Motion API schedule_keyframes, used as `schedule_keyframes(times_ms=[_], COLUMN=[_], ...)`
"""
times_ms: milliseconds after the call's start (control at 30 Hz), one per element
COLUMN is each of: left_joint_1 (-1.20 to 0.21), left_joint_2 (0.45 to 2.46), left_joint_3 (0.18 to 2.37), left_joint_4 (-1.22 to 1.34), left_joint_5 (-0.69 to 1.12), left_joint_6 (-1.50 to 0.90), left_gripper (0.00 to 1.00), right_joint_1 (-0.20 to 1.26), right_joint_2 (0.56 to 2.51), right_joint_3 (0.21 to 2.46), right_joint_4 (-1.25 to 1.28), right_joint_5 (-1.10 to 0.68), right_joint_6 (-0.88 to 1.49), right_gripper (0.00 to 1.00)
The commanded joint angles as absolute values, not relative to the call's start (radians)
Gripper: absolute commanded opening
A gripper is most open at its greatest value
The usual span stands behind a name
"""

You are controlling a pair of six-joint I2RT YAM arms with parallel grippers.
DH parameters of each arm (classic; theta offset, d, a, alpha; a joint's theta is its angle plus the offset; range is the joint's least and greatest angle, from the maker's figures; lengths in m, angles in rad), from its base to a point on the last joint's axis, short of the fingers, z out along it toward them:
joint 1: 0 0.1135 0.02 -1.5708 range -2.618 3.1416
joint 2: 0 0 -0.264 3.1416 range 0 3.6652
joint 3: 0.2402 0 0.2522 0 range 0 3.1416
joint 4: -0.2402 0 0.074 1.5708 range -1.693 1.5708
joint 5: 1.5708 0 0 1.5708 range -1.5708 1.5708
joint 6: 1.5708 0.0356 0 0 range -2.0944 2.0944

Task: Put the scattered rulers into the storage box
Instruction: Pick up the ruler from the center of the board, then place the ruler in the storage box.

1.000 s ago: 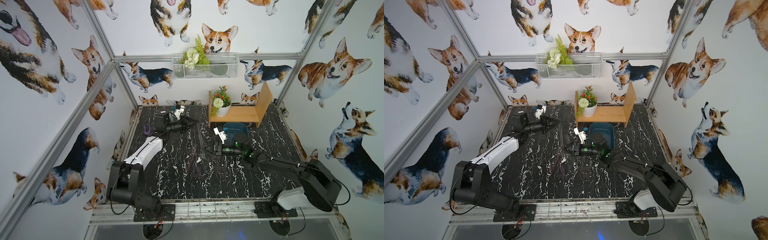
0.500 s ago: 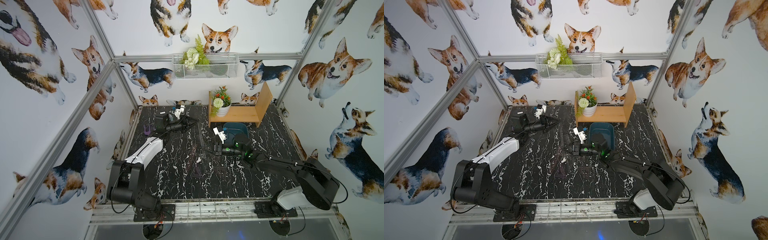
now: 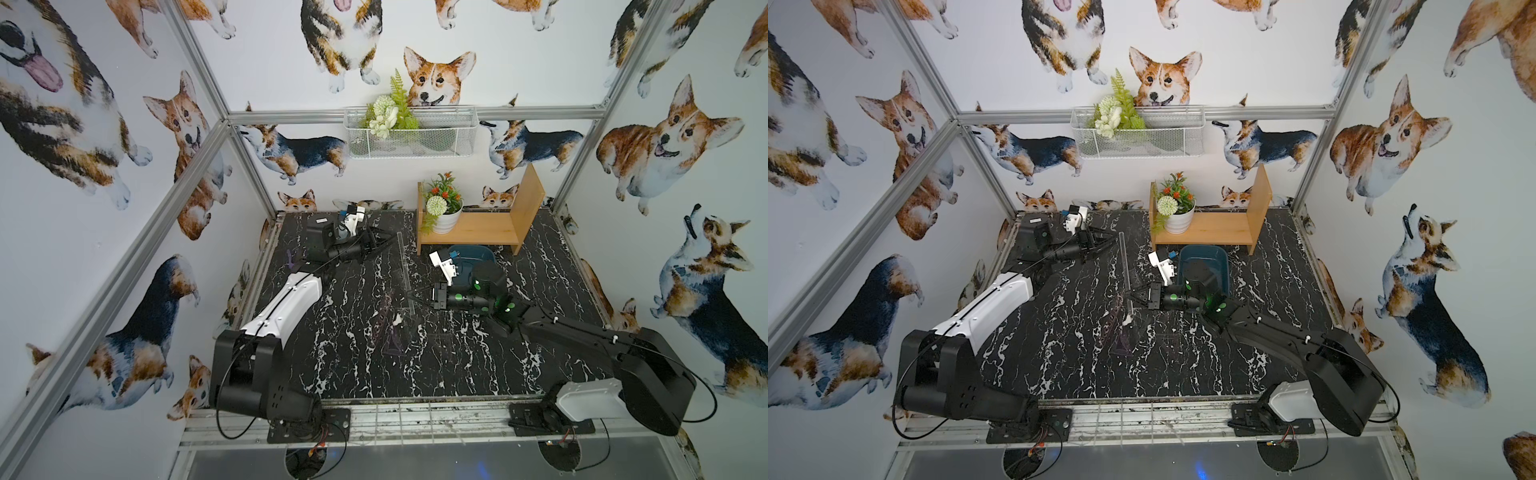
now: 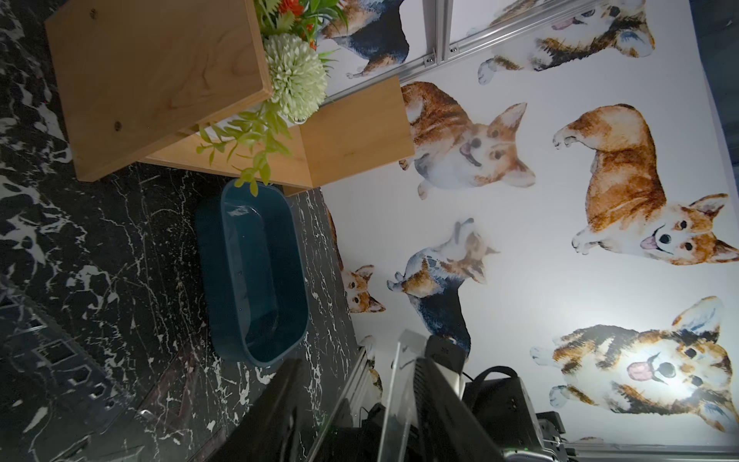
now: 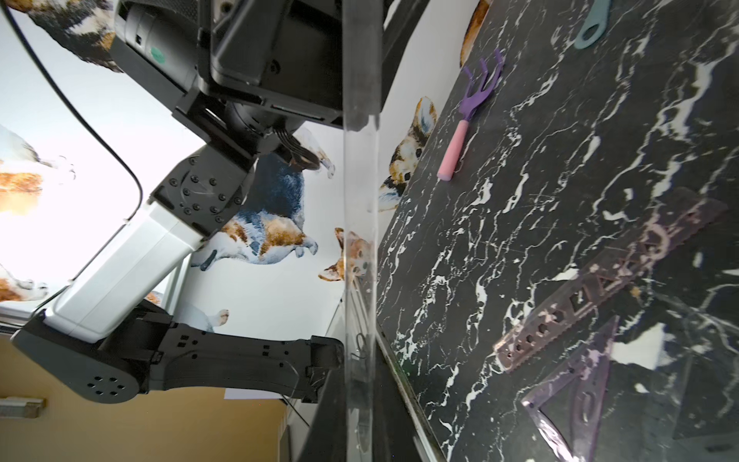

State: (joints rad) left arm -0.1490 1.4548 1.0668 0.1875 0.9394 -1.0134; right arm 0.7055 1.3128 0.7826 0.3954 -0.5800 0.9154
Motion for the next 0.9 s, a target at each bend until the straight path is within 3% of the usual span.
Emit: schedule_keyframes(times_ms=[0,333,633,867], left_joint_1=[-0.139,-0.186,-0.332,-0.439], left_joint_2=[1.427,1.383,1.403,1.408], left_joint_3=[1.109,1.237,1.272,1.25], left_joint_4=[0.001,-0.5,-0.626,-0.613], left_joint_5=[0.863,0.484,0.253,0.187], left_joint_6=[-0.873,-0.517,-0.429,-0.429], left_gripper=[0.51,0.49,0.47,0.45], right_joint_1=[0.693,0.534,0.48,0.442], right_joint_2=[1.271,1.16,1.213,1.295], right_joint_3=[0.829,0.904,0.993,1.021], right_joint_4=[0.132,-0.313,-0.5,-0.52], right_joint_5=[-0.464,-0.191,-0.006,0.007], right_joint_6=[0.761,0.552,0.414,0.364], right_gripper=[0.0,0.0,0.0,0.0])
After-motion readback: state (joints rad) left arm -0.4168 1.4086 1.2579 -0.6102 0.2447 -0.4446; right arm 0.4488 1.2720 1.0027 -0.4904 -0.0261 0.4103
